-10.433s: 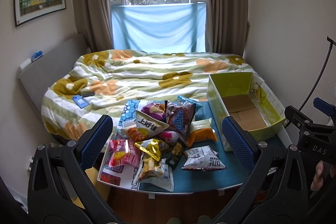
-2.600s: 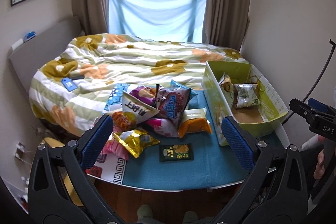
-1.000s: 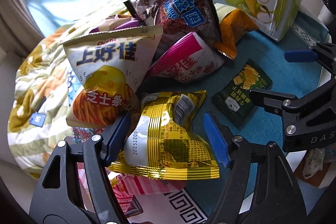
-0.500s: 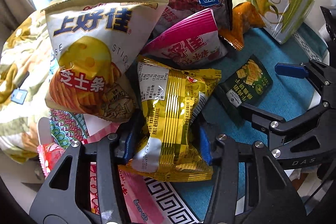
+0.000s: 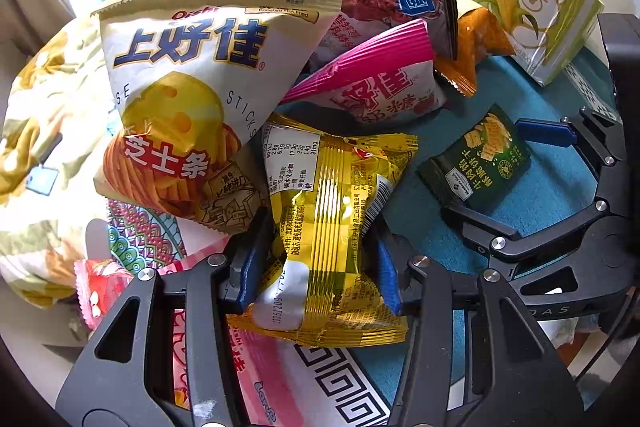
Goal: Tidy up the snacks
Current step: 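Grasp the gold chip bag with the left tool while the right tool grasps the green cracker packet, then lower both held snacks into the cardboard box and open both tools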
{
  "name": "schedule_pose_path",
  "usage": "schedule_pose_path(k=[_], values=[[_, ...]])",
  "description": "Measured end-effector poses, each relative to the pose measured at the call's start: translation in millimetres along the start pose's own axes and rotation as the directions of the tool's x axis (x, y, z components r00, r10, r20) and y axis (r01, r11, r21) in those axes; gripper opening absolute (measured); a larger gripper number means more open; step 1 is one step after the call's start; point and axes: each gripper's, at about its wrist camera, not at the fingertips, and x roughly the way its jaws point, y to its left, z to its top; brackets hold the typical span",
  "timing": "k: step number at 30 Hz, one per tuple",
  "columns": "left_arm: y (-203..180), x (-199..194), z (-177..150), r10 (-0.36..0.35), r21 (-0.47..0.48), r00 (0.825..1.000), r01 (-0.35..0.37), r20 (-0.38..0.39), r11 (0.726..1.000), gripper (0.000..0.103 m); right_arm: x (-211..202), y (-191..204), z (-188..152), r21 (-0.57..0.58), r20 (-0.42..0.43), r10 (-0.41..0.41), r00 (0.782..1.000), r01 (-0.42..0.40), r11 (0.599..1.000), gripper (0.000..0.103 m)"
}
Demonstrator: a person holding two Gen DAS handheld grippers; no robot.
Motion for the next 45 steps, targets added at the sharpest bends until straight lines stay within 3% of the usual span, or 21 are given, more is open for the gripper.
schedule_pose_path(k=[12,20,28,35,45], values=[[-2.5,0.6,-0.6,-0.003,-0.004,1.000,0.003,-0.004,1.000,0.044,-0.8,16.7,-7.8,-0.039,0.035,0.010,0.999,-0.008,0.999,0.098],[-8.9,-0.1,2.1,0.004,-0.009,1.000,-0.004,-0.006,1.000,0.044,-14.4,16.9,-21.1,-0.048,0.074,0.031,0.997,-0.028,0.998,0.072],[-32.5,-10.6,5.5,0.015,-0.015,1.000,-0.015,0.009,1.000,0.044,-25.5,3.9,-27.9,-0.023,0.084,0.083,0.993,-0.081,0.996,0.059],[-51.7,-40.7,16.4,0.041,-0.058,0.999,-0.038,0.036,0.998,0.039,-51.5,-22.5,-21.0,-0.016,0.108,0.097,0.989,-0.096,0.995,0.057],[-93.5,-110.2,44.6,0.096,-0.155,0.989,-0.077,0.116,0.985,0.039,-123.9,-64.6,-10.2,-0.051,0.174,0.143,0.974,-0.136,0.989,0.057]])
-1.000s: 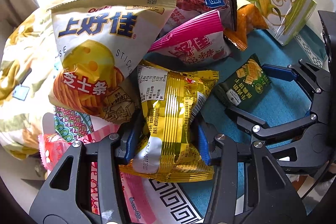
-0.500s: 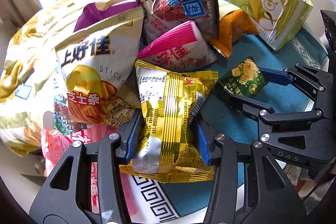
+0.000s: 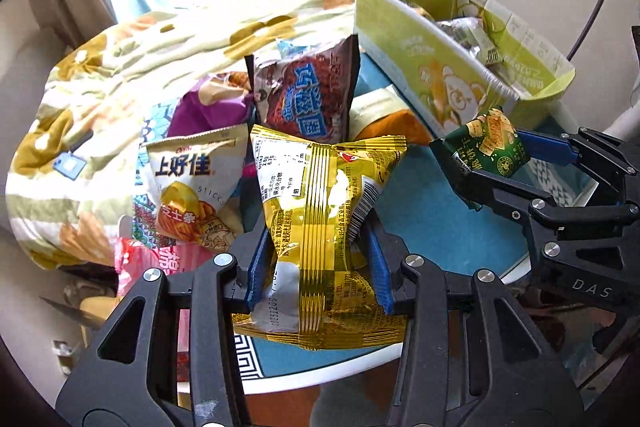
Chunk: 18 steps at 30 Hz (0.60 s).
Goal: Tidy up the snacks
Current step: 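Lower both held snacks into the cardboard box and open both tools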
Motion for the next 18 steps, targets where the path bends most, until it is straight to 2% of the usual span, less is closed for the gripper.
schedule_pose_path(k=[9,14,18], values=[[-56.0,-54.2,56.3,0.017,-0.066,0.990,-0.008,0.140,0.998,0.039,-88.0,-50.3,35.7,-0.033,0.120,0.060,0.991,-0.057,0.998,0.057],[-104.5,-53.5,101.4,-0.027,-0.064,0.981,0.040,0.194,0.997,0.039,-119.1,-94.3,52.8,-0.024,0.168,0.049,0.985,-0.045,0.999,0.057],[-130.5,-35.2,131.9,-0.080,-0.075,0.982,0.094,0.171,0.993,0.039,-131.2,-131.5,65.2,-0.015,0.168,0.020,0.986,-0.018,1.000,0.057]])
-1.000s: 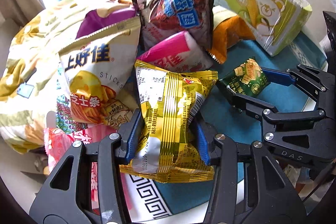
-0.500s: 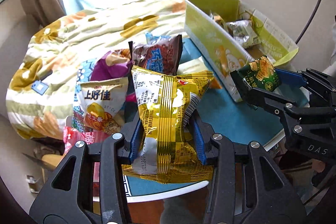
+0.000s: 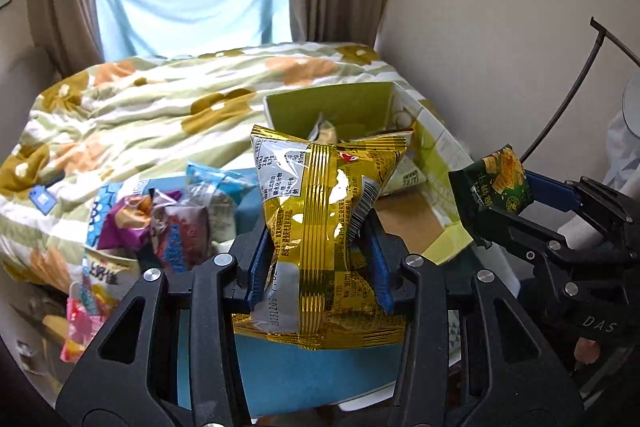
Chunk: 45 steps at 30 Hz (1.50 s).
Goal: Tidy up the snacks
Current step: 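Lower both held snacks into the cardboard box and open both tools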
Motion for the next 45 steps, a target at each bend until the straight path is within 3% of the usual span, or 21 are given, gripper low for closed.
schedule_pose_path(k=[7,15,17,18,19,20,26,37,41,45], values=[[-26.8,63.4,23.7,-0.018,0.020,0.995,0.020,-0.096,1.000,0.039,11.4,-58.7,12.2,0.089,-0.030,-0.040,0.999,0.043,0.995,0.057],[-36.9,124.4,28.6,-0.045,0.029,0.972,0.053,-0.233,0.998,0.041,34.6,-98.1,19.4,0.161,-0.088,-0.080,0.993,0.094,0.983,0.057],[-38.1,130.3,29.1,-0.020,0.040,0.971,0.031,-0.239,0.999,0.057,41.1,-104.2,22.5,0.177,-0.098,-0.079,0.992,0.096,0.979,0.057],[-37.0,131.2,29.7,-0.021,0.040,0.972,0.031,-0.236,0.999,0.083,44.2,-106.8,23.9,0.186,-0.101,-0.077,0.992,0.095,0.978,0.057],[-34.8,129.2,30.8,-0.021,0.037,0.975,0.030,-0.222,0.999,0.100,46.7,-109.0,24.8,0.192,-0.103,-0.077,0.992,0.095,0.977,0.057],[-32.6,124.8,31.5,-0.021,0.034,0.979,0.029,-0.202,0.999,0.103,49.4,-110.5,25.8,0.196,-0.107,-0.076,0.991,0.096,0.976,0.057],[-15.7,106.3,30.6,0.007,0.051,0.983,0.003,-0.186,0.999,0.103,62.4,-117.9,25.6,0.222,-0.129,-0.057,0.990,0.085,0.971,0.057],[20.9,79.4,21.8,0.000,-0.031,0.990,-0.004,-0.142,1.000,0.103,100.9,-112.5,26.4,0.226,-0.210,-0.015,0.978,0.063,0.972,0.057],[31.1,82.5,17.4,0.007,-0.048,0.987,-0.015,-0.162,0.999,0.103,118.3,-105.8,25.9,0.213,-0.246,-0.020,0.969,0.074,0.974,0.058],[37.3,82.5,13.3,0.014,-0.058,0.985,-0.024,-0.169,0.998,0.103,128.7,-104.7,24.3,0.233,-0.256,-0.014,0.967,0.075,0.970,0.068]])
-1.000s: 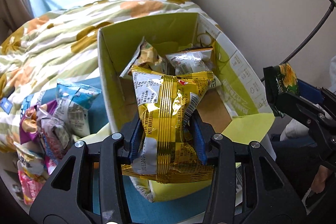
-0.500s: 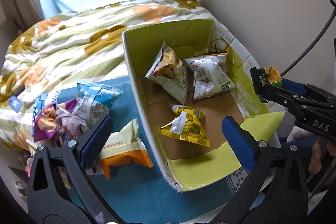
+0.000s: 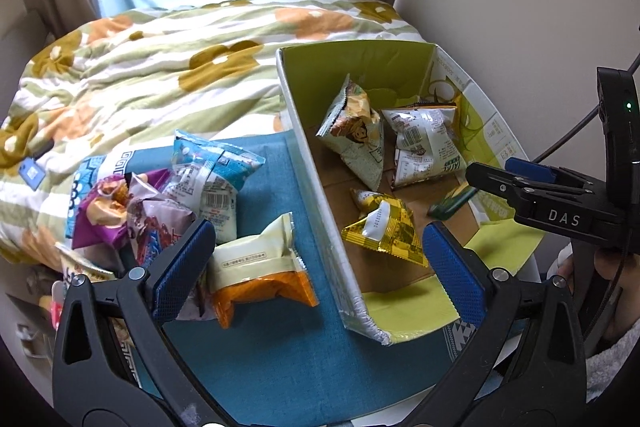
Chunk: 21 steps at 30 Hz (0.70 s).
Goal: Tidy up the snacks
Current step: 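Lower both held snacks into the cardboard box and open both tools, then move both tools back over the remaining snack pile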
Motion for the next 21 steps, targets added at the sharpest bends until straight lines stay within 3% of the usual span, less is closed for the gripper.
schedule_pose_path(k=[2,8,21], values=[[1.9,-0.6,-1.4,-0.001,-0.005,1.000,0.001,0.000,1.000,0.103,0.6,-0.4,-0.7,0.005,0.005,0.009,1.000,-0.009,1.000,0.083],[-1.5,-4.3,-4.6,-0.005,-0.003,1.000,0.005,0.007,1.000,0.103,-15.4,3.3,-10.3,-0.032,0.074,0.000,0.997,0.002,0.999,0.101],[-18.8,-71.8,-17.6,0.028,0.025,0.992,-0.031,0.124,0.999,0.103,-81.4,9.7,-25.0,-0.058,0.153,0.004,0.988,0.005,0.998,0.101]])
